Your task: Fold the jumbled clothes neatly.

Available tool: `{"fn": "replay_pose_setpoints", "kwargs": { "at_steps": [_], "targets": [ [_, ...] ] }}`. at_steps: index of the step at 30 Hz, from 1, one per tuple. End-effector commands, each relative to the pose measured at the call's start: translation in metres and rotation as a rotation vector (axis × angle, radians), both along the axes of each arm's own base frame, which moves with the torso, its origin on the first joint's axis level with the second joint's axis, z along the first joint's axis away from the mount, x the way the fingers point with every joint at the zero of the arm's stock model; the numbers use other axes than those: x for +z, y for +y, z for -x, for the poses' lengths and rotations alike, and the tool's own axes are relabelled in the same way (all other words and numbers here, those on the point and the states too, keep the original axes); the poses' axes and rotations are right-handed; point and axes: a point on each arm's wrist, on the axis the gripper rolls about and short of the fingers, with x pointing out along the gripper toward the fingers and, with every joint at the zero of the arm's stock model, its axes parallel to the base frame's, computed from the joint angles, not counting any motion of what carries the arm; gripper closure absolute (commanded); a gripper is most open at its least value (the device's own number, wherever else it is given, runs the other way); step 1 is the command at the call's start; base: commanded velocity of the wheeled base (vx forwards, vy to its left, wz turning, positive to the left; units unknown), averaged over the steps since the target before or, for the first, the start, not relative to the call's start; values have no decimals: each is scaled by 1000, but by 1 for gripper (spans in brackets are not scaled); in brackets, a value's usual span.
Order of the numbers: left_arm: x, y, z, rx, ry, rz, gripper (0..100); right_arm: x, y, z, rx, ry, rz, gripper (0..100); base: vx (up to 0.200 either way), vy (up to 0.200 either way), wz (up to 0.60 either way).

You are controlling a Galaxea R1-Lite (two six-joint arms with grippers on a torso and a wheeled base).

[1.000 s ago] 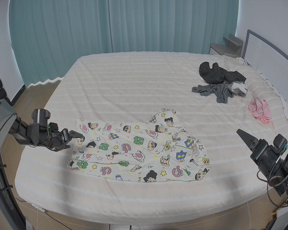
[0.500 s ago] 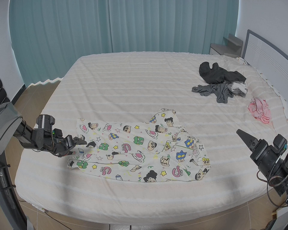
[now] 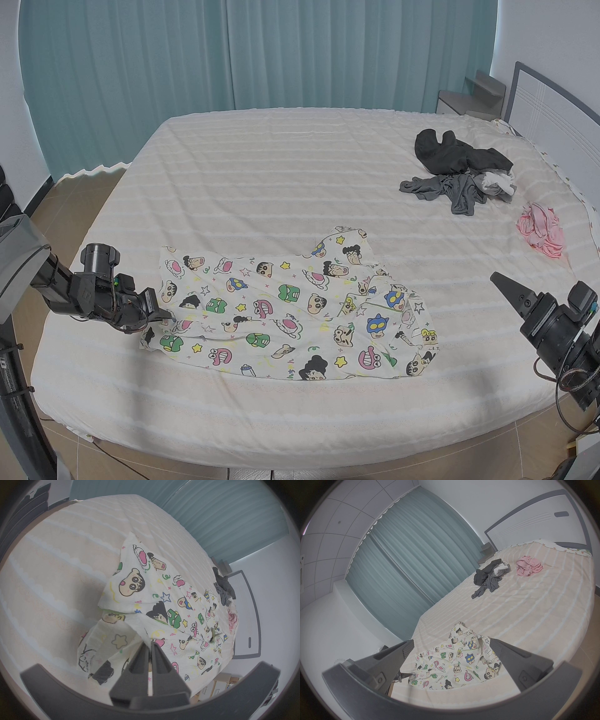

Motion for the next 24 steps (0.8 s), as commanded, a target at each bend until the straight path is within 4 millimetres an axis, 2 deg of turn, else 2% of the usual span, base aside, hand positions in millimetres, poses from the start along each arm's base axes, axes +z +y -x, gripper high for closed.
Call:
{"fn": "replay_pose_setpoints", "kwargs": {
  "at_steps": [1,8,17,24],
  "targets": [
    [6,5,2,14,-16,-3,100,0,0,0,0,2,1,0,0,0,0],
    [22,7,-2,25,-70,-6,100,0,0,0,0,2,1,0,0,0,0],
    [37,9,-18,93,-102,50,100,0,0,0,0,1,0,0,0,0,0],
    [32,12,-30,127,-104,35,100,0,0,0,0,2,1,0,0,0,0]
  ]
}}
